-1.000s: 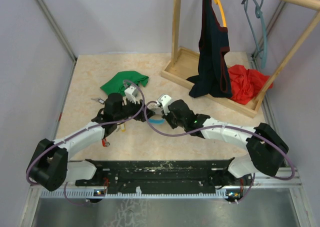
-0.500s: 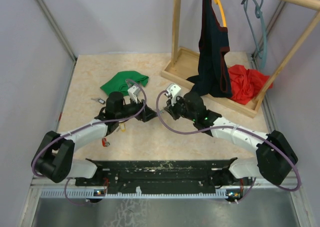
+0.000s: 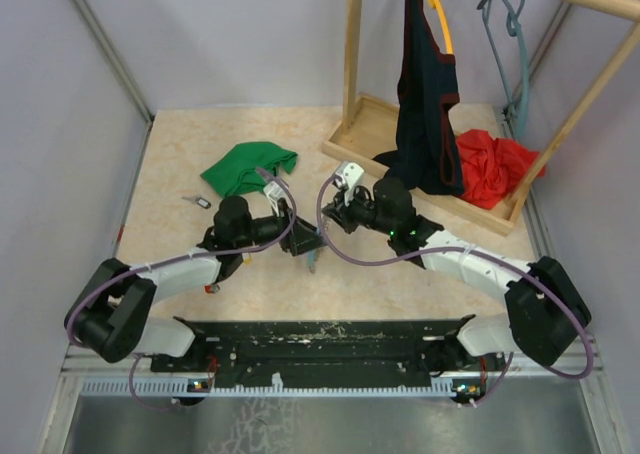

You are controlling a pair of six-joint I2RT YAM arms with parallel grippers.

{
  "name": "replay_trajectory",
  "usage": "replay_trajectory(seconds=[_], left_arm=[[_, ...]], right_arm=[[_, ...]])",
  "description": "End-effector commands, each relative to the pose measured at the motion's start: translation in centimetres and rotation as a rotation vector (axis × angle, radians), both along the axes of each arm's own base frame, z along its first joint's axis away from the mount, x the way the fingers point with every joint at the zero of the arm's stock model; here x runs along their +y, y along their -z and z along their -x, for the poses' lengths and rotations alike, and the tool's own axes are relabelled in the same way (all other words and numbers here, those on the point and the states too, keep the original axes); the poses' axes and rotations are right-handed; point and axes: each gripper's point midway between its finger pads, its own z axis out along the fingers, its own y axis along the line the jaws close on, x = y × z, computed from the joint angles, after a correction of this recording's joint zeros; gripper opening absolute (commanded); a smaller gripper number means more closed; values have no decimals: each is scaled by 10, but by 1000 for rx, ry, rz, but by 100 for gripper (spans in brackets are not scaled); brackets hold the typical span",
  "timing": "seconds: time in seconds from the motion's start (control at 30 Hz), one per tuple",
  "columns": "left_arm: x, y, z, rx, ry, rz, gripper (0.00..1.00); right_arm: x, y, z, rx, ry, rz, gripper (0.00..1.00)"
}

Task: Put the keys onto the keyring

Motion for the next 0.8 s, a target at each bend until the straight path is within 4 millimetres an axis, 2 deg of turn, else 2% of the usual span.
replay_trajectory(seconds=[0.0, 0.1, 0.3, 0.4, 0.77], left_arm=[[-9, -22, 14, -48, 59, 81, 72], [0, -18, 9, -85, -11, 48, 72], [38, -10, -15, -180, -221, -48, 74], [54, -10, -20, -245, -262, -73, 76], [48, -22, -21, -515, -172, -59, 77]], right_arm=[[13, -33, -5, -80, -60, -95, 0], [13, -27, -2, -80, -81, -91, 0], [17, -20, 9, -78, -141, -100, 0], [19, -18, 12, -77, -166, -101, 0], [21, -13, 18, -64, -199, -93, 0]])
